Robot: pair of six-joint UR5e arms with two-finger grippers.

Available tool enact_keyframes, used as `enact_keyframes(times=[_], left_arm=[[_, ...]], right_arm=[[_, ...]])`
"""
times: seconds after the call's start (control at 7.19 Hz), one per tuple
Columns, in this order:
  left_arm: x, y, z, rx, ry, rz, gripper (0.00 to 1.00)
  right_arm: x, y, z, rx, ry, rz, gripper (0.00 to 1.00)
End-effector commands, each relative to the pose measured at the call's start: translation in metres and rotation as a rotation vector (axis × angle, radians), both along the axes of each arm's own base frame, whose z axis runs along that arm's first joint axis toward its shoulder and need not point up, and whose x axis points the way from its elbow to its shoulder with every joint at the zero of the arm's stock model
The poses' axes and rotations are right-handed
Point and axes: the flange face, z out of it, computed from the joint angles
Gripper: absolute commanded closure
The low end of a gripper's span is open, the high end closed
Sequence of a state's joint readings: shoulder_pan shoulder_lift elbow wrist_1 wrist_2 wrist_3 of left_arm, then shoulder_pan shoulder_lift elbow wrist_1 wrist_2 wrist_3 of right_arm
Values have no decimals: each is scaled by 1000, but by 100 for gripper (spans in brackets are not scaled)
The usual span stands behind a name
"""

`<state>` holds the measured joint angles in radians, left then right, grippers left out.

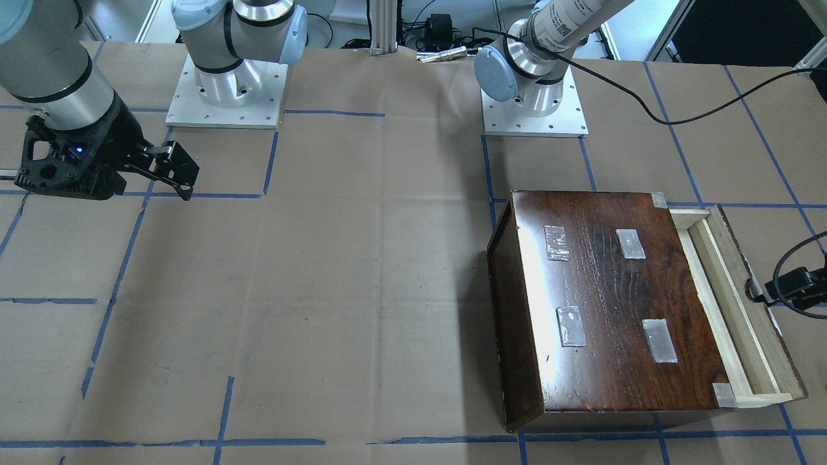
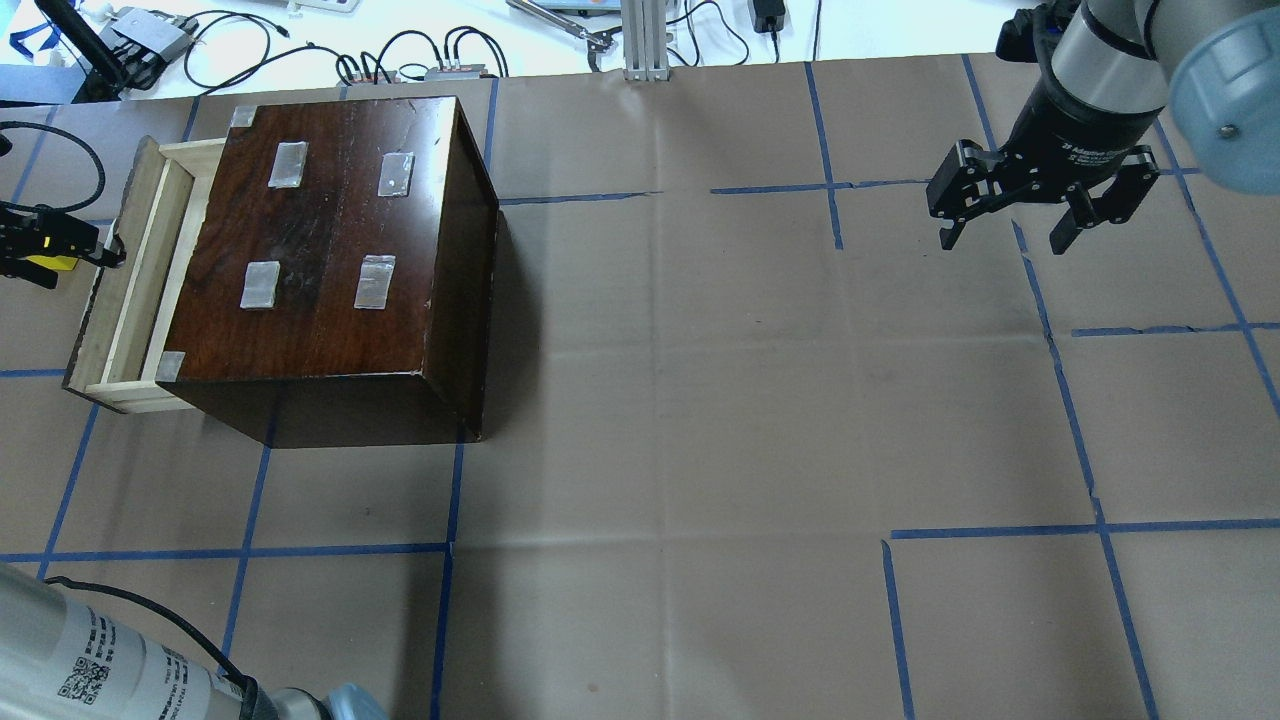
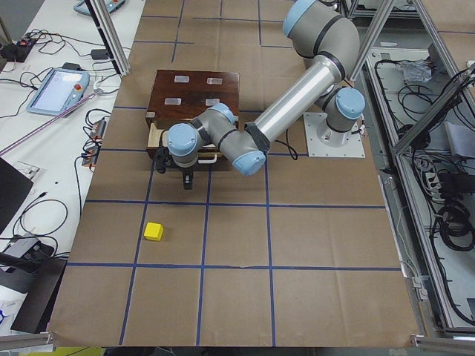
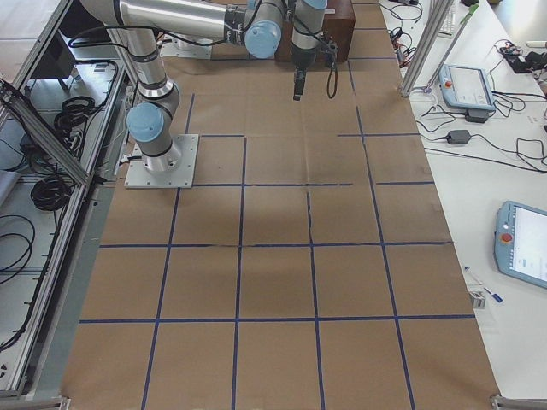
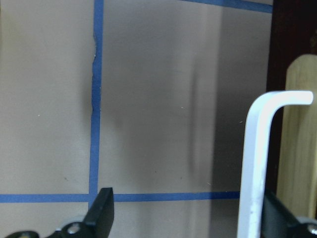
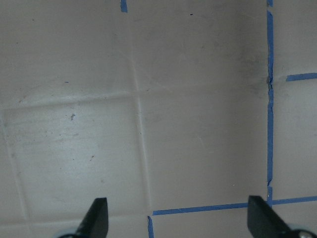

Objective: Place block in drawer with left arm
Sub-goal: 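Pull the drawer open away from the cabinet with the left gripper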

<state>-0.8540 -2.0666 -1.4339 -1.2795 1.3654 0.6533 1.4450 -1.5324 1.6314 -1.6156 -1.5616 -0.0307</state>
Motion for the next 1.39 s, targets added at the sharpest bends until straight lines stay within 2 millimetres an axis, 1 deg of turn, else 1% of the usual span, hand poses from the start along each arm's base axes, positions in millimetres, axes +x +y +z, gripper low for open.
enact_keyframes(times=[0.0,0.14,0.42,0.7,0.97,1.11,1.25], left_arm=[[8,0,-4,3,-27,3,1],[15,4,-3,-1,-32,15,1],[25,1,4,-2,-61,16,1],[30,-2,10,-9,-71,19,1],[30,-4,26,-23,-84,19,1],[26,-1,38,-24,-85,18,1],[26,-2,47,-30,-90,16,1]], right_arm=[[0,0,0,0,0,0,0],[0,0,0,0,0,0,0],[0,0,0,-2,0,0,0],[0,0,0,1,0,0,0],[0,0,0,-2,0,0,0],[0,0,0,0,0,0,0],[0,0,0,1,0,0,0]])
